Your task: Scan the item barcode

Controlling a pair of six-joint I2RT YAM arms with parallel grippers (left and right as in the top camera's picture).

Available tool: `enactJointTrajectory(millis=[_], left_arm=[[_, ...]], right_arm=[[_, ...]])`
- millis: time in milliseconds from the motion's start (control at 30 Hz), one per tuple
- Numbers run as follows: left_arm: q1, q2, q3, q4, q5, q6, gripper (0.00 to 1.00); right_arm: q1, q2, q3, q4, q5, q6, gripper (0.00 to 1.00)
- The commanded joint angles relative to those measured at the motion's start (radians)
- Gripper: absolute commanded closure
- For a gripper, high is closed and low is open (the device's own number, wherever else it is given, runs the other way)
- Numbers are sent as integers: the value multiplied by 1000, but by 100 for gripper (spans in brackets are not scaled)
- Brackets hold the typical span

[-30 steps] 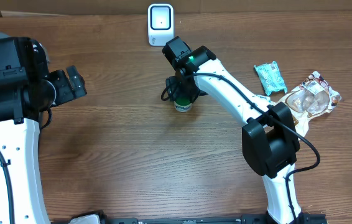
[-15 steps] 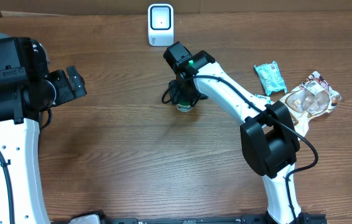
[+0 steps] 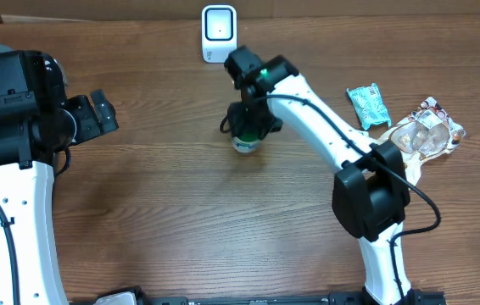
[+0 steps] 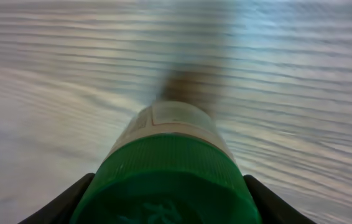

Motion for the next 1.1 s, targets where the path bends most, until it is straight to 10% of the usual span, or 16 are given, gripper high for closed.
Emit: enactJointTrajectory(millis=[0, 533, 1067], left_arm=[[5, -18, 6, 0, -13, 23, 0], [5, -18, 6, 0, -13, 23, 0], [5, -18, 6, 0, -13, 23, 0]], right_arm=[[-39, -55, 145, -23, -287, -72, 51], [-290, -84, 222, -10, -1289, -373, 51], [-357, -84, 222, -14, -1222, -373, 50]])
